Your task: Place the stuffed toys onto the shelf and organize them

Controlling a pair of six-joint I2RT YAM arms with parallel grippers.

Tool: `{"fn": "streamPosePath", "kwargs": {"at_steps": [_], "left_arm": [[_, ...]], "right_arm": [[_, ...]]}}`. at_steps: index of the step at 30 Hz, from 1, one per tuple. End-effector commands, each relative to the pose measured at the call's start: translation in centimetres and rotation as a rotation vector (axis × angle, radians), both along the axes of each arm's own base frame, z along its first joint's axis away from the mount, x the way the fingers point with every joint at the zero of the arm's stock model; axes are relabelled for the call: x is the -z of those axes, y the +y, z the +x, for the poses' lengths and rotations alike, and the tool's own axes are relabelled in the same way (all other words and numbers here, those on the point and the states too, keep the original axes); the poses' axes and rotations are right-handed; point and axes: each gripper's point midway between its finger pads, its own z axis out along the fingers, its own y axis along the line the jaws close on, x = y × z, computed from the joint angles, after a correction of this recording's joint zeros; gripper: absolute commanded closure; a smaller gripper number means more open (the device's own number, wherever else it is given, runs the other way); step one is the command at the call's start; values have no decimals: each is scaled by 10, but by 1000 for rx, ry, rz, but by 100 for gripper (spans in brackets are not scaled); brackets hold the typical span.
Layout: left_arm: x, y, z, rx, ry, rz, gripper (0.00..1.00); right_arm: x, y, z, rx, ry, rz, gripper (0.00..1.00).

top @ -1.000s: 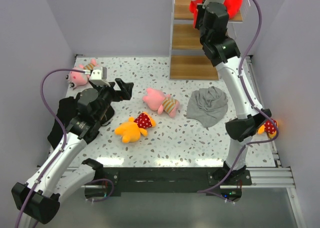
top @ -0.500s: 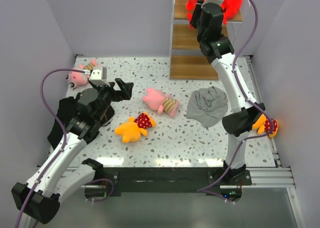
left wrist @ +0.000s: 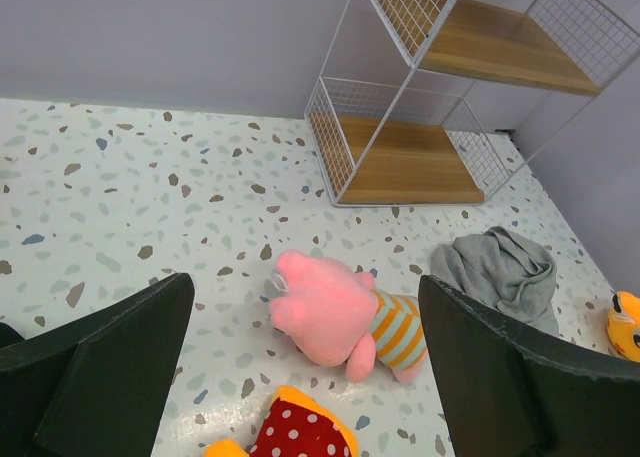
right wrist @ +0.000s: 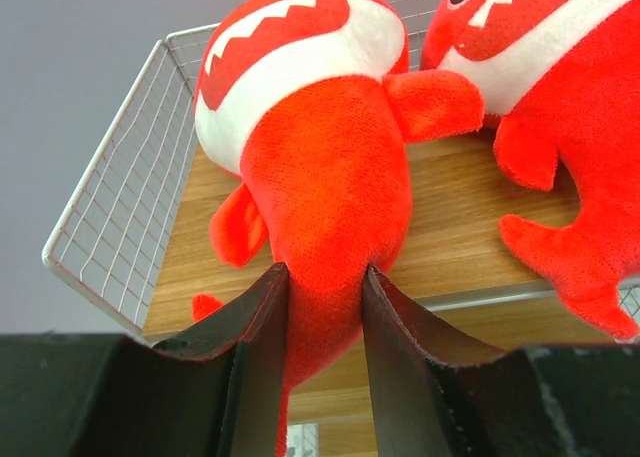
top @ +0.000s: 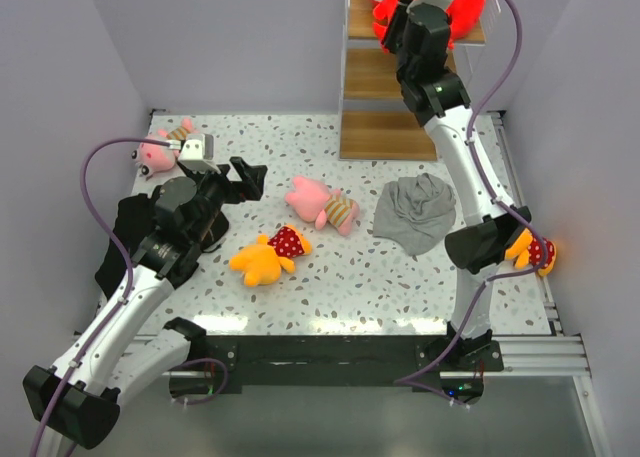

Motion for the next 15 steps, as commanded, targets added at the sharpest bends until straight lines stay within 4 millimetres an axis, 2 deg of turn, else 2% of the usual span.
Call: {"fn": "streamPosePath", "kwargs": {"at_steps": [1, 10, 15], "left_arm": [[-14, 4, 1, -20, -55, -3, 0], [-14, 3, 1, -20, -54, -5, 0], [-13, 5, 2, -29, -52, -3, 0]], "right_arm": [[-36, -3, -2, -2, -107, 66, 63], [-26, 1, 13, -16, -102, 89, 64], [-29, -2, 11, -17, -109, 107, 53]]}}
